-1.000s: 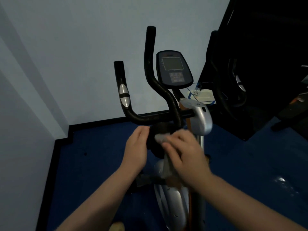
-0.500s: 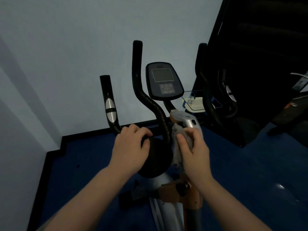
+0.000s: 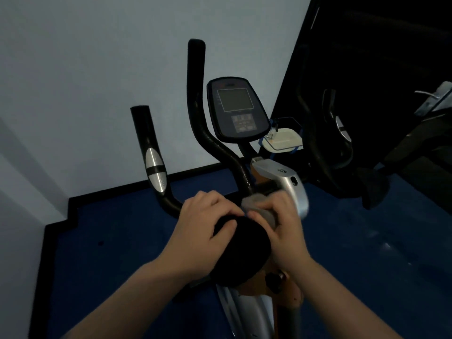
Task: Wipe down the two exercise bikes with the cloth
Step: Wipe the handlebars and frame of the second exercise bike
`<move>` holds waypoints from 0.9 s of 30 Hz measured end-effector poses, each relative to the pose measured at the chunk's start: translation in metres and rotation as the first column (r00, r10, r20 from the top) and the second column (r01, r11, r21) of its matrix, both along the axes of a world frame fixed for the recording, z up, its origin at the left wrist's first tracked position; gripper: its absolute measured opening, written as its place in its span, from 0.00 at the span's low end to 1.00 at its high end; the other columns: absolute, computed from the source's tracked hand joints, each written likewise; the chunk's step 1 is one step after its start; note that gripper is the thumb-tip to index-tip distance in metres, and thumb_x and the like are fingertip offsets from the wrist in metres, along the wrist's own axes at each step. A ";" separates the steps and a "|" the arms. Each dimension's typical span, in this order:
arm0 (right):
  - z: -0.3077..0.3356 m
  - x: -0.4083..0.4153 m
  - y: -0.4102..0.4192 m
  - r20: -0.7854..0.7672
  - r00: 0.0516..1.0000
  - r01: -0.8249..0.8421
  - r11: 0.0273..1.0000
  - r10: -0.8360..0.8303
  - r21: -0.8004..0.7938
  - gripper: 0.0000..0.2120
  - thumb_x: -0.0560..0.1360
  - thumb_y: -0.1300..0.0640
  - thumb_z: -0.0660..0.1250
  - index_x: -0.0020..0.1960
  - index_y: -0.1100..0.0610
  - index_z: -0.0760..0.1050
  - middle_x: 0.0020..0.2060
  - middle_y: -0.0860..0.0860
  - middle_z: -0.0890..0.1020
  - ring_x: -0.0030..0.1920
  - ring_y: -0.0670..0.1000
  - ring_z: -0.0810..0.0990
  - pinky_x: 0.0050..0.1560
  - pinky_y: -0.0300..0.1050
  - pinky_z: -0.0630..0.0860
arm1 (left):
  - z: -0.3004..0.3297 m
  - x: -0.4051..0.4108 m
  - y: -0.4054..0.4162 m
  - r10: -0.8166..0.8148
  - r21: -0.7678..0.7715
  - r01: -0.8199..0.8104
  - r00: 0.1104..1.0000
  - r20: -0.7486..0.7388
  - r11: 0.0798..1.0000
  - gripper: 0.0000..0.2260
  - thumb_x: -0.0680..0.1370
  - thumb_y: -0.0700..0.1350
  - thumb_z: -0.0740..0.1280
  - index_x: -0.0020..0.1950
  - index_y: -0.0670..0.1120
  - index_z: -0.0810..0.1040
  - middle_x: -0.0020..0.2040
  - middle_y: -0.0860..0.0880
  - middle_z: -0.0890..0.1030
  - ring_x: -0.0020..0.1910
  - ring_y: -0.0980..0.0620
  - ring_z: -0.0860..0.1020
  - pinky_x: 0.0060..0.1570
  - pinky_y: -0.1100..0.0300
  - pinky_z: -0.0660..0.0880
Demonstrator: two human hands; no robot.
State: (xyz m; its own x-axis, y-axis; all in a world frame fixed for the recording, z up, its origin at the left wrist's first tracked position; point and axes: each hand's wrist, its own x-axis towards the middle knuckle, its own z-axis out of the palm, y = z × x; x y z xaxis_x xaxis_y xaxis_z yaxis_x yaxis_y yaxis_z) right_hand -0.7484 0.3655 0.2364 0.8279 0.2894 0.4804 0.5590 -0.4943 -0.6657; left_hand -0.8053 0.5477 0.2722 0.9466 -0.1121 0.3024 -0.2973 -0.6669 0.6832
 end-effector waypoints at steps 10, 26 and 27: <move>0.005 0.000 0.014 -0.086 0.989 0.127 0.985 -0.117 0.121 0.07 0.75 0.51 0.66 0.43 0.52 0.70 0.40 0.50 0.75 0.42 0.48 0.76 0.42 0.40 0.73 | 0.006 0.024 0.011 -0.032 0.047 0.031 0.999 0.029 0.998 0.08 0.76 0.53 0.61 0.46 0.54 0.80 0.43 0.59 0.76 0.46 0.59 0.71 0.51 0.63 0.61; 0.044 0.054 0.047 0.152 0.987 -0.006 0.954 0.054 -0.298 0.09 0.74 0.57 0.68 0.42 0.59 0.70 0.40 0.53 0.72 0.42 0.51 0.71 0.39 0.45 0.68 | 0.005 0.025 0.006 0.134 0.059 -0.133 0.991 -0.015 0.989 0.12 0.73 0.54 0.59 0.39 0.52 0.79 0.38 0.58 0.78 0.41 0.56 0.72 0.43 0.54 0.71; 0.050 0.064 0.061 0.205 0.977 0.016 0.934 0.062 -0.358 0.08 0.74 0.58 0.69 0.43 0.60 0.70 0.40 0.55 0.73 0.42 0.53 0.71 0.38 0.47 0.68 | 0.004 0.024 0.006 0.136 0.062 -0.134 0.991 -0.020 0.989 0.12 0.73 0.54 0.58 0.39 0.52 0.79 0.38 0.58 0.78 0.41 0.56 0.72 0.43 0.56 0.71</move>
State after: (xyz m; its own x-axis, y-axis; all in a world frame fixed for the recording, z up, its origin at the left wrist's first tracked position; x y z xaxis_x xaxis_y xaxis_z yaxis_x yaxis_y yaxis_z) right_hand -0.6844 0.4260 0.2866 0.7111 0.4907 0.5036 0.6801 -0.6617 -0.3155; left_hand -0.7813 0.5536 0.2767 0.9612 -0.0001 0.2757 -0.1854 -0.7402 0.6463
